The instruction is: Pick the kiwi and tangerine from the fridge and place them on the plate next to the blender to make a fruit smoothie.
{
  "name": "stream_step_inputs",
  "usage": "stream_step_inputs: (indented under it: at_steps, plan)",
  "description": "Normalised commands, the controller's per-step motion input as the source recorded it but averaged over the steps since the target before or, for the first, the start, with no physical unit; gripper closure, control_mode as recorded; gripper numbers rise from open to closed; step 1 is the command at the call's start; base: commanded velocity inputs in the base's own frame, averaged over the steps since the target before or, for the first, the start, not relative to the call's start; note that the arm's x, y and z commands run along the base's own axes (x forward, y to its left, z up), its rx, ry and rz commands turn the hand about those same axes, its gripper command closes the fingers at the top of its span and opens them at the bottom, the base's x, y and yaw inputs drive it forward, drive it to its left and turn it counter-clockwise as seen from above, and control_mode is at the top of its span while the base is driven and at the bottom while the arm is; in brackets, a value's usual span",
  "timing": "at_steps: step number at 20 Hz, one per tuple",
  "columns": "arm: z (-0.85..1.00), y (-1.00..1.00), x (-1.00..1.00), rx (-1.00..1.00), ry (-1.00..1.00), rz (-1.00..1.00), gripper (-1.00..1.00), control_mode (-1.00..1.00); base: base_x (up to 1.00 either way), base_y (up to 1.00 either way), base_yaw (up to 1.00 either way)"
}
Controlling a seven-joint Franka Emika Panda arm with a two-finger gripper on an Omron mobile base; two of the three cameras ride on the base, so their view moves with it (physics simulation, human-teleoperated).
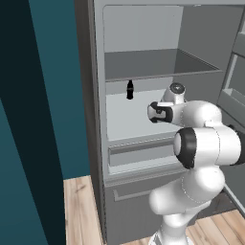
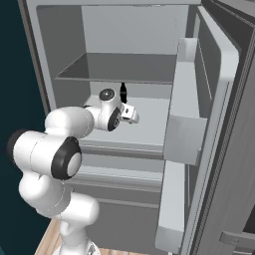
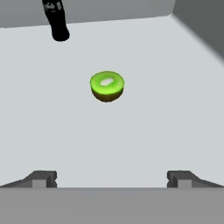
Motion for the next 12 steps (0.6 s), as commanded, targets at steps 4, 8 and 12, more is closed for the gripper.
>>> stream_step_inputs:
  at_steps: [4,8,12]
  plan:
    - [-0.32,0.00,0.45,0.00,0.00,0.00,-1.00,-1.00,0.00,0.00,0.00]
    - [-0.18,0.00,0.46,0.00,0.00,0.00,-1.00,-1.00,0.00,0.00,0.00]
    - [-0.15,0.00,0.43,0.00,0.00,0.00,-1.00,-1.00,0.00,0.00,0.00]
